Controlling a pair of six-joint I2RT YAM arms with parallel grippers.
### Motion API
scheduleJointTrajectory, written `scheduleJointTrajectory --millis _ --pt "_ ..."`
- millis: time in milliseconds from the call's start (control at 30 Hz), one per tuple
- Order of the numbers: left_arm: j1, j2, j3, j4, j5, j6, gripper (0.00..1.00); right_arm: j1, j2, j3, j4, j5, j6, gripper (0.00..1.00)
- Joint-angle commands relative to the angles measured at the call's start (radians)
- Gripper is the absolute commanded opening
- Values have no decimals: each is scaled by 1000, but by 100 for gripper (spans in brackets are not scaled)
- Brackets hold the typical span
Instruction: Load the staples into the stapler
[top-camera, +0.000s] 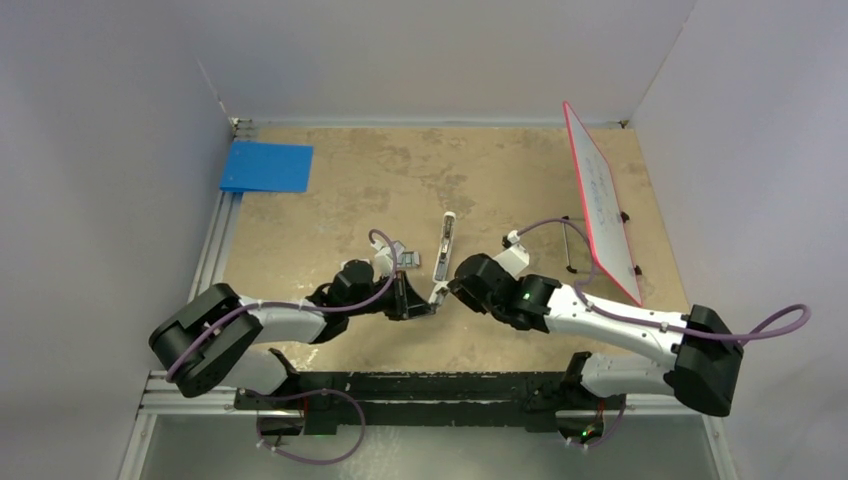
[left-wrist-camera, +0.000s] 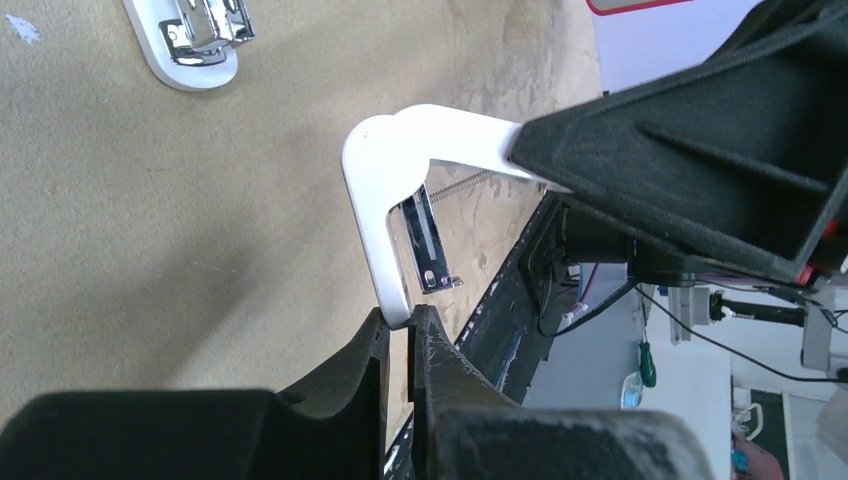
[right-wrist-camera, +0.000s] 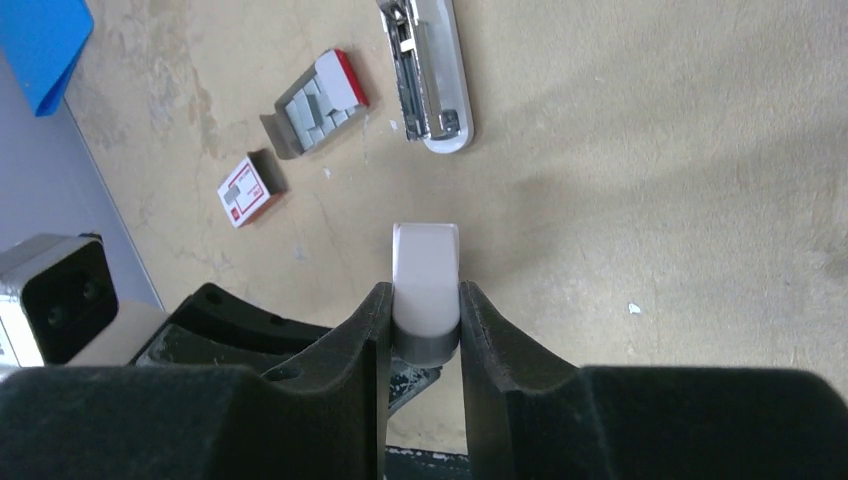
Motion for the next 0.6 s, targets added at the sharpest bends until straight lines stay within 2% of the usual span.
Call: scheduleJointTrajectory --millis 0,567 --pt "-1 -41 0 19 98 66 0 -39 -5 7 -11 120 -26 28" --pt "-1 -71 -33 49 133 92 0 -73 13 -47 74 74 -34 29"
